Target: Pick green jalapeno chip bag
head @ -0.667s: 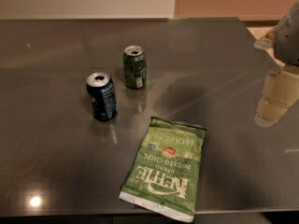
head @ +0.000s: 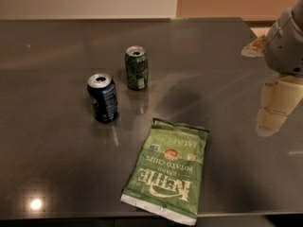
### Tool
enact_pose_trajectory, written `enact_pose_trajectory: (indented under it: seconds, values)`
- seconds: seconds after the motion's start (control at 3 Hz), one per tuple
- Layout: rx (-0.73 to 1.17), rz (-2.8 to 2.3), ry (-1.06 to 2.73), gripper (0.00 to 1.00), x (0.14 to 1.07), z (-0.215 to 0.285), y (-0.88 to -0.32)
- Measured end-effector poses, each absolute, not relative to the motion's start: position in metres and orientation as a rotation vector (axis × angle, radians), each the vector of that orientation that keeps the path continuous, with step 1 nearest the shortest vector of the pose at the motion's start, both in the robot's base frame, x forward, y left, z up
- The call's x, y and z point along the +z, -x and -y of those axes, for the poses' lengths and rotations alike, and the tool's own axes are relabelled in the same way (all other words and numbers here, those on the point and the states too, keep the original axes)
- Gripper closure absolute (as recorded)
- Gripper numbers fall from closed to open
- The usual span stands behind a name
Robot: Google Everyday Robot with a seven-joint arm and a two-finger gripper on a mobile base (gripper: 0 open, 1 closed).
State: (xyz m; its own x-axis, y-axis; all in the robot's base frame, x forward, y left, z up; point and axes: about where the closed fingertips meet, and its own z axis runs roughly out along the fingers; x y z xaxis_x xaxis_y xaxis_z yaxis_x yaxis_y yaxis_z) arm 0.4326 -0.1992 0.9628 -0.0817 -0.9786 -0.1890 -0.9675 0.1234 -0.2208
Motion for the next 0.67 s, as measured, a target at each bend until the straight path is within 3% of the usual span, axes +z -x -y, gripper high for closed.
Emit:
enact_pose_trajectory:
  seconds: [0.67]
  values:
    - [0.020, -1.972, 2.115, 0.00, 0.928, 0.176, -0.424]
